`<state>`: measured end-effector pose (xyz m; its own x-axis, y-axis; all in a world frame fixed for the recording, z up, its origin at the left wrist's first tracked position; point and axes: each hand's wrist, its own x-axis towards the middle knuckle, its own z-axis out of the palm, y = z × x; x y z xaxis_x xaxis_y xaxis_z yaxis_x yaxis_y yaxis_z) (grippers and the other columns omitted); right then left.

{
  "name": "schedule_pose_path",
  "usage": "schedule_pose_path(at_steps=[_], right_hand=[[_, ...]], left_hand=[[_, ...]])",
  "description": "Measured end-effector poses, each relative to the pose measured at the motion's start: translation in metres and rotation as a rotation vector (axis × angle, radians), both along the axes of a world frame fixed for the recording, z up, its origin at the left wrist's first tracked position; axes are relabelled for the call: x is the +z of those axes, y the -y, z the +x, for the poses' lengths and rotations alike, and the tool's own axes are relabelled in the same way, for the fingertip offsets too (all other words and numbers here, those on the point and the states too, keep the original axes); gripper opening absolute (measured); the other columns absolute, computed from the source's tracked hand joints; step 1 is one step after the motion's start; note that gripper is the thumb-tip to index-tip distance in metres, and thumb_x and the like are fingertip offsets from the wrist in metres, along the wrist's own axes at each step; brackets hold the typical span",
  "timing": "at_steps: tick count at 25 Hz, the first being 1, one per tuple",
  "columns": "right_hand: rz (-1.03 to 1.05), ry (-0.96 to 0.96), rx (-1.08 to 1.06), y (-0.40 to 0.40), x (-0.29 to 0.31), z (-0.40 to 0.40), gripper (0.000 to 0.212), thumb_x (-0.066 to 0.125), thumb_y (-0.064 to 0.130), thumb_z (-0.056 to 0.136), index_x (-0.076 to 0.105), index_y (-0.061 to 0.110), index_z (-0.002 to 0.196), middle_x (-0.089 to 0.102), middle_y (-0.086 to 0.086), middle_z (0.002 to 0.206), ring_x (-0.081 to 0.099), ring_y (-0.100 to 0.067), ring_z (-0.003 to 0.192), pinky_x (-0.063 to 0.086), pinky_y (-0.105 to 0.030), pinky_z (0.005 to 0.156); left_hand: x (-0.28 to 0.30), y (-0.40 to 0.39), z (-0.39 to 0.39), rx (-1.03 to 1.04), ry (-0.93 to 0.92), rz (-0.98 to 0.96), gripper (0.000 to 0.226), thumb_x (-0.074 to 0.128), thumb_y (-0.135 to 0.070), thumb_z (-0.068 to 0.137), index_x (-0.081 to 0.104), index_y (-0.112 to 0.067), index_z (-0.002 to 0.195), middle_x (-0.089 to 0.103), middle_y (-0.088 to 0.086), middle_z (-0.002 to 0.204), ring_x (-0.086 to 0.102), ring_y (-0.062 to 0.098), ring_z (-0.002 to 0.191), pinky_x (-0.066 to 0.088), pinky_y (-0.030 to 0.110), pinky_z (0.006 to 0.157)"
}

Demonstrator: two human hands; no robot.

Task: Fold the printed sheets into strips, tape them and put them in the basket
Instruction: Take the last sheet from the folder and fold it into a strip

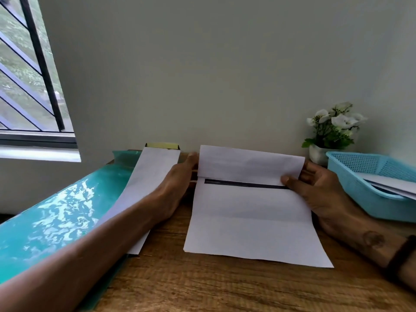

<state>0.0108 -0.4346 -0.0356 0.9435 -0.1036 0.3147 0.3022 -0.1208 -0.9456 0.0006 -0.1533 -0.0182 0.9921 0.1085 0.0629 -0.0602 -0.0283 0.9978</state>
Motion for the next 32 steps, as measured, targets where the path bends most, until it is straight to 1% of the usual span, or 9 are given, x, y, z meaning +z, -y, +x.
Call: schedule_pose_path(at_steps=[3, 6, 11, 13, 15, 18, 23, 27, 32], right_hand=[[-0.005, 0.041, -0.017, 0.0, 0.001, -0.004, 0.032, 0.08, 0.015, 0.086, 0.075, 0.021, 0.116, 0.079, 0.001, 0.109, 0.076, -0.022, 0.1, 0.06, -0.048, 0.091], [-0.051, 0.088, -0.008, 0.0, 0.003, -0.006, 0.019, 0.081, 0.014, 0.083, 0.08, 0.022, 0.101, 0.08, 0.005, 0.102, 0.075, -0.015, 0.098, 0.061, -0.039, 0.085], [-0.212, 0.153, -0.053, -0.003, 0.006, -0.009, 0.023, 0.079, -0.001, 0.084, 0.082, 0.021, 0.092, 0.075, 0.01, 0.11, 0.067, 0.009, 0.099, 0.054, -0.008, 0.076], [-0.231, 0.127, -0.078, -0.004, 0.004, -0.007, 0.032, 0.068, -0.004, 0.091, 0.082, 0.024, 0.097, 0.073, 0.012, 0.118, 0.065, 0.003, 0.11, 0.055, -0.018, 0.087], [-0.031, 0.052, -0.02, -0.005, 0.003, -0.005, 0.037, 0.053, 0.002, 0.099, 0.079, 0.025, 0.111, 0.075, 0.008, 0.12, 0.067, -0.019, 0.117, 0.055, -0.049, 0.101], [0.347, -0.095, 0.179, -0.009, 0.011, -0.011, 0.033, 0.048, 0.018, 0.104, 0.062, 0.019, 0.134, 0.075, -0.006, 0.122, 0.071, -0.032, 0.113, 0.055, -0.055, 0.098], [0.076, -0.107, 0.223, -0.012, 0.01, -0.023, 0.072, 0.083, 0.01, 0.08, 0.053, 0.035, 0.141, 0.077, 0.0, 0.118, 0.074, -0.019, 0.107, 0.06, -0.044, 0.092], [-0.002, -0.047, 0.183, -0.012, 0.012, -0.028, 0.068, 0.085, 0.008, 0.077, 0.059, 0.036, 0.133, 0.076, -0.001, 0.119, 0.074, -0.02, 0.107, 0.063, -0.046, 0.086], [-0.276, 0.287, -0.138, -0.016, 0.015, -0.035, 0.036, 0.08, 0.018, 0.086, 0.062, 0.031, 0.115, 0.069, 0.016, 0.108, 0.068, 0.007, 0.096, 0.061, -0.017, 0.07]], left_hand=[[0.003, -0.004, 0.001, -0.038, -0.031, -0.143, 0.059, 0.039, -0.062, 0.104, 0.076, -0.017, 0.113, 0.08, 0.006, 0.099, 0.074, 0.021, 0.084, 0.057, 0.035, 0.077], [0.011, -0.008, -0.002, -0.071, -0.053, -0.252, 0.059, 0.055, -0.065, 0.096, 0.077, -0.011, 0.103, 0.078, 0.008, 0.091, 0.071, 0.023, 0.082, 0.052, 0.039, 0.087], [0.013, -0.011, -0.007, -0.095, -0.068, -0.301, 0.043, 0.083, -0.017, 0.085, 0.068, -0.016, 0.125, 0.075, 0.012, 0.113, 0.077, 0.03, 0.093, 0.065, 0.041, 0.081], [0.012, -0.01, -0.009, -0.086, -0.081, -0.302, 0.062, 0.081, 0.0, 0.081, 0.061, -0.022, 0.135, 0.072, 0.016, 0.118, 0.076, 0.034, 0.094, 0.066, 0.042, 0.071], [0.013, -0.012, -0.01, -0.036, -0.071, -0.313, 0.07, 0.082, 0.005, 0.078, 0.06, -0.025, 0.137, 0.07, 0.018, 0.119, 0.076, 0.036, 0.088, 0.065, 0.042, 0.062], [0.013, -0.016, -0.01, 0.019, -0.042, -0.27, 0.067, 0.086, -0.001, 0.077, 0.064, -0.029, 0.134, 0.075, 0.017, 0.115, 0.077, 0.038, 0.09, 0.064, 0.043, 0.066], [0.014, -0.01, -0.012, 0.037, -0.009, -0.238, 0.034, 0.078, -0.013, 0.091, 0.073, -0.02, 0.123, 0.08, 0.011, 0.107, 0.077, 0.031, 0.087, 0.065, 0.042, 0.067], [0.015, -0.007, -0.013, 0.053, -0.006, -0.231, 0.013, 0.072, -0.027, 0.097, 0.079, -0.024, 0.107, 0.081, 0.009, 0.103, 0.076, 0.03, 0.089, 0.064, 0.049, 0.081], [0.022, -0.006, -0.017, -0.101, -0.158, -0.31, 0.056, 0.059, -0.068, 0.092, 0.075, -0.022, 0.118, 0.08, 0.008, 0.11, 0.074, 0.029, 0.101, 0.057, 0.039, 0.085]])
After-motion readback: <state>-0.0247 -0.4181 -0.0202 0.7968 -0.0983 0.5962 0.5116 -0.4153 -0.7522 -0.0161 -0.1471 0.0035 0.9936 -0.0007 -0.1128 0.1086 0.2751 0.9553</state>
